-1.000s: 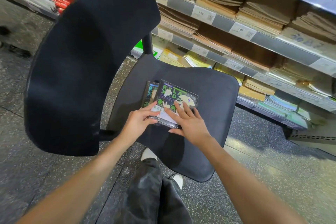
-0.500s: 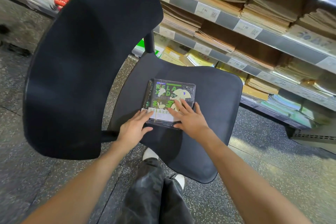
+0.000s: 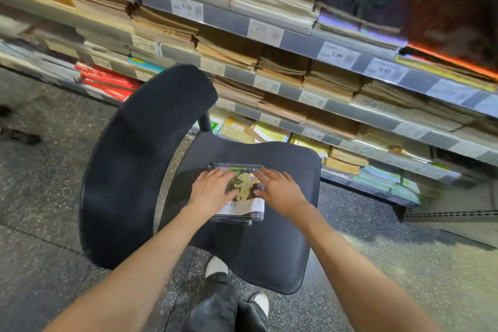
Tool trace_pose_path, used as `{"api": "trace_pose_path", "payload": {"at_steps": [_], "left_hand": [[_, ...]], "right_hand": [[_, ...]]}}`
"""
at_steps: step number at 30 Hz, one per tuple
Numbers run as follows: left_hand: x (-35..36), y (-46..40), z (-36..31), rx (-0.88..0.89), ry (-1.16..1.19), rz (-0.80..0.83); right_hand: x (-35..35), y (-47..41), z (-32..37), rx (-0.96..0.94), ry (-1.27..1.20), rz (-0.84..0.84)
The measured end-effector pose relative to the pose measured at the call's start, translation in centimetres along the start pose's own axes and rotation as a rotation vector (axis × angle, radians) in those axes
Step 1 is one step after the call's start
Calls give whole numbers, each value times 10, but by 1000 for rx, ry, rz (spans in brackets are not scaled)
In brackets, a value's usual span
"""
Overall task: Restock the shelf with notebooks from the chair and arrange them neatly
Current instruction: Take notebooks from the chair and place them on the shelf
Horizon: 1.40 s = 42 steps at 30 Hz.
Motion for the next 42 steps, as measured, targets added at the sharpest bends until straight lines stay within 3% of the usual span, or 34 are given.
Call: {"api": "trace_pose_path", "payload": {"at_steps": [9,24,35,42], "left_hand": [[-144,-10,-66,134,29,-70],[-413,36,-179,374,-40,-328],[-552,85,-239,539,2,-443],[-610,105,-276,518,10,-463]], "right_hand": [[-138,41,-17,101,-1,-158],[-400,164,6,244,-28,-510],[-533,250,22,246,54,-746],[-594,292,17,209,40,-829]]}}
Point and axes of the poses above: each hand's wrist, its own y-axis away from the middle knuckle, its own x-axis out of the palm, z = x × y, the point moved 10 cm from there along -y, towards the middle knuckle, and after that the axes turned 4 degrees about -x, right-handed, at the moved point
